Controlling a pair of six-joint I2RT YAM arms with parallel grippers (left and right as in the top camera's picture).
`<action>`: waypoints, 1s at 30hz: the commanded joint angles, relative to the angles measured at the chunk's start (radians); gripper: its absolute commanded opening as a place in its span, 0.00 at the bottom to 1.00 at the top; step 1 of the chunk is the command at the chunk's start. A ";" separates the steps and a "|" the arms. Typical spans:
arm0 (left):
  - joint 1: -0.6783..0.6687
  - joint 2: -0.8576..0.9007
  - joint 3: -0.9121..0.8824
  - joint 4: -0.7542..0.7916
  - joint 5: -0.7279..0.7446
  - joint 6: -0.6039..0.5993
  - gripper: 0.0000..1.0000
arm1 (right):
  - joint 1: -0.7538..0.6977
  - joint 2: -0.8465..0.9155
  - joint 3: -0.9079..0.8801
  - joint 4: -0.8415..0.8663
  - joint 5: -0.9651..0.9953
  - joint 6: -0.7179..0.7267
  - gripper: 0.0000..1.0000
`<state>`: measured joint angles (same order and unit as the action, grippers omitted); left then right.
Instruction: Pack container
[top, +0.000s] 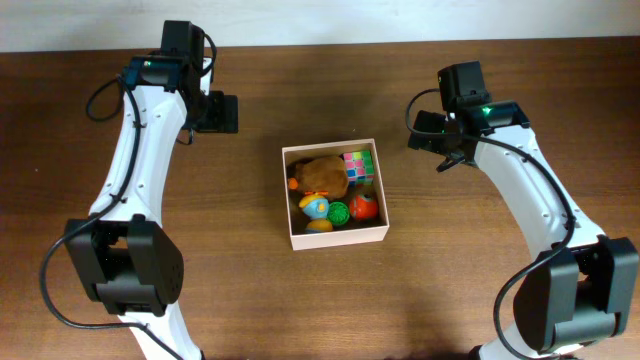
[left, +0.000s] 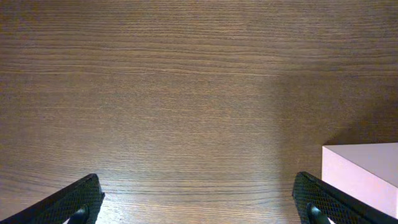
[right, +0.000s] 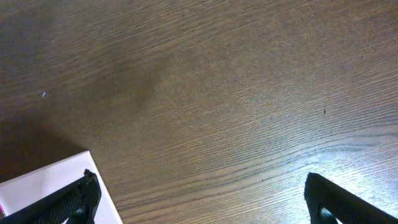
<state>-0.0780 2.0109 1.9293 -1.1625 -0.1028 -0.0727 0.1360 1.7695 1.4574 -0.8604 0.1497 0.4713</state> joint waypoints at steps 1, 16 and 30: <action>0.000 -0.023 0.016 -0.001 -0.010 -0.010 0.99 | -0.006 0.002 0.020 0.000 0.016 0.009 0.99; 0.001 -0.098 0.016 0.002 -0.037 -0.002 0.99 | -0.006 0.002 0.020 0.000 0.016 0.009 0.99; 0.122 -0.671 -0.346 0.526 0.120 -0.002 0.99 | -0.006 0.002 0.020 0.000 0.016 0.009 0.99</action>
<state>0.0017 1.4204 1.7176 -0.7052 -0.0776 -0.0727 0.1360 1.7695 1.4574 -0.8604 0.1497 0.4709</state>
